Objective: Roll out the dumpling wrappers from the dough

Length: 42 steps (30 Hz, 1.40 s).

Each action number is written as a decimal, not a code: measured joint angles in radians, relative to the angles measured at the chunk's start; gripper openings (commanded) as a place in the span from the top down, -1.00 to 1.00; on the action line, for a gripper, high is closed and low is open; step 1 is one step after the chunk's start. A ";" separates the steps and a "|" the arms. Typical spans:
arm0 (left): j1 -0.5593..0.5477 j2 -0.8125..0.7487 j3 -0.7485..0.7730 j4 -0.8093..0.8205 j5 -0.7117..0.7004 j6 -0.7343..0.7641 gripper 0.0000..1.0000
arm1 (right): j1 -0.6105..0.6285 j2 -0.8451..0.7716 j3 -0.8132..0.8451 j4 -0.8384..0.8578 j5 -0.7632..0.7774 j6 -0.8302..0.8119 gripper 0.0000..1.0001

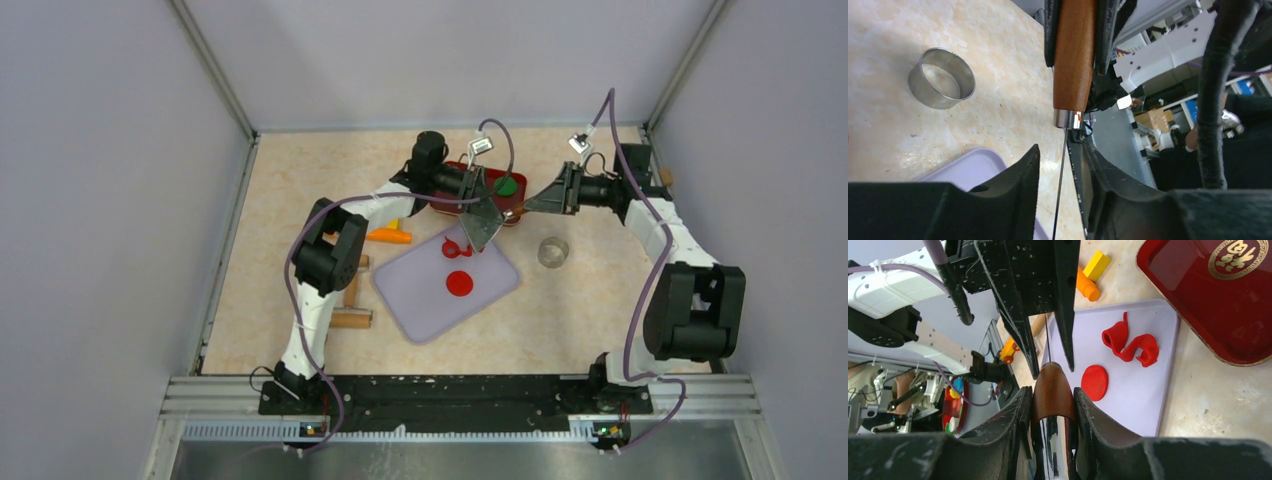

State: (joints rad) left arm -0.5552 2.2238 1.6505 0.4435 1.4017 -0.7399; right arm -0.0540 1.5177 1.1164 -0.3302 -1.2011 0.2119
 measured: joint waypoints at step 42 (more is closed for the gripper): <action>0.169 -0.284 -0.177 -1.050 -1.000 1.095 -0.15 | -0.127 0.253 -0.135 -0.251 0.137 -0.145 1.00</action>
State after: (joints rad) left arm -0.3859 1.9400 1.4734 -0.6067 0.4019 0.3550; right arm -0.1810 1.7702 0.9817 -0.5812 -1.0645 0.0669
